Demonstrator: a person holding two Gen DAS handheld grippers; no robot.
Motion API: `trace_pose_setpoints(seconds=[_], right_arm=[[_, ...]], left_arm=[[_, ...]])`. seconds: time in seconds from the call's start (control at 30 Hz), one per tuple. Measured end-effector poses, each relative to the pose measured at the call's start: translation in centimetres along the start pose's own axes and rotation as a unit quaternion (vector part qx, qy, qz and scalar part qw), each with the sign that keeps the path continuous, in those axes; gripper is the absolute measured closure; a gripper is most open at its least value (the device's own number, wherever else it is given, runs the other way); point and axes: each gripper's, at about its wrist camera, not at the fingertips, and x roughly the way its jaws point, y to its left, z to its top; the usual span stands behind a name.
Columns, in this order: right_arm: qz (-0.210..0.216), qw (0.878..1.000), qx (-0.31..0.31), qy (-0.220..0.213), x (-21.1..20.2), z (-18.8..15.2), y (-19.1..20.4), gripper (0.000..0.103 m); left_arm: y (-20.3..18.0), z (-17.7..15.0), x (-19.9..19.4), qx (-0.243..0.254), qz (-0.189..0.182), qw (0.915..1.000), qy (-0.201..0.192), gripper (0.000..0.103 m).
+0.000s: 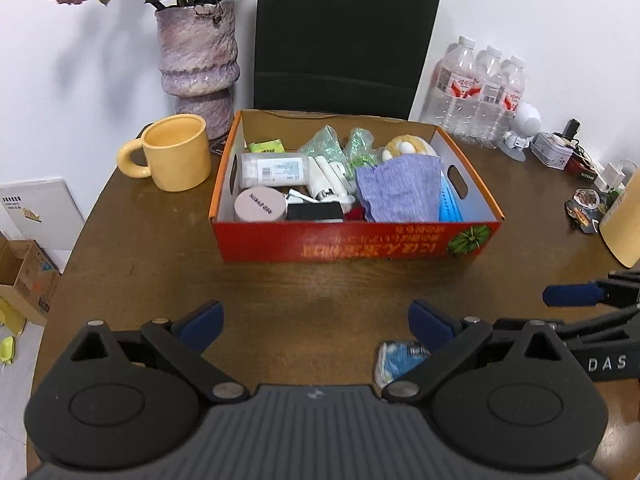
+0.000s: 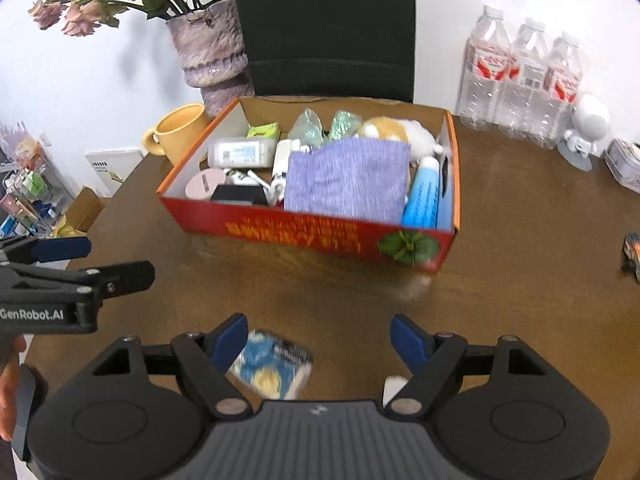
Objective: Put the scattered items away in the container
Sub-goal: 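Lift both open tools out of the box back over the table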
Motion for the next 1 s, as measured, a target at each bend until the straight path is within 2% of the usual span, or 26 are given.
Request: trace_pose_setpoints(seconds=[0.2, 0.3, 0.4, 0.47, 0.57, 0.63, 0.77, 0.87, 0.93, 1.0], right_arm=[[0.011, 1.0, 0.022, -0.018, -1.5, -4.6, -0.3, 0.025], [0.005, 0.999, 0.017, -0.039, -2.3, -7.1, 0.5, 0.025], [0.014, 0.995, 0.012, -0.093, -3.1, -10.3, 1.1, 0.023], [0.013, 0.991, 0.032, -0.133, -3.1, -13.1, 1.2, 0.019], [0.0, 0.983, 0.055, -0.175, -2.6, -17.1, 1.6, 0.018], [-0.01, 0.983, 0.058, -0.173, -2.1, -19.0, 1.5, 0.018], [-0.038, 0.983, 0.059, -0.169, -1.5, -21.3, 1.1, 0.017], [-0.043, 0.981, 0.067, -0.176, -1.0, -22.1, 0.7, 0.017], [-0.042, 0.982, 0.067, -0.169, -0.4, -22.4, 0.4, 0.017], [-0.064, 0.984, 0.054, -0.159, 0.4, -22.3, 0.5, 0.017]], left_arm=[[-0.4, -4.0, -2.4, -0.003, -0.018, 0.9994, -0.029, 0.002], [-0.5, -7.0, -3.5, -0.009, -0.009, 0.9986, -0.052, 0.002], [-0.9, -10.4, -3.9, -0.008, 0.001, 0.9965, -0.083, 0.002], [-1.0, -12.9, -3.9, -0.013, 0.008, 0.9938, -0.11, 0.002], [-0.9, -16.1, -3.8, -0.024, 0.009, 0.992, -0.124, 0.002], [-0.9, -17.7, -3.5, -0.026, 0.007, 0.9918, -0.125, 0.0], [-1.6, -19.2, -2.9, -0.009, 0.025, 0.9911, -0.131, 0.0], [-2.1, -20.1, -2.1, -0.001, 0.031, 0.9899, -0.139, 0.0], [-2.7, -20.2, -1.1, 0.018, 0.042, 0.9908, -0.128, 0.0], [-2.8, -20.3, -0.5, 0.028, 0.05, 0.991, -0.121, 0.0]])
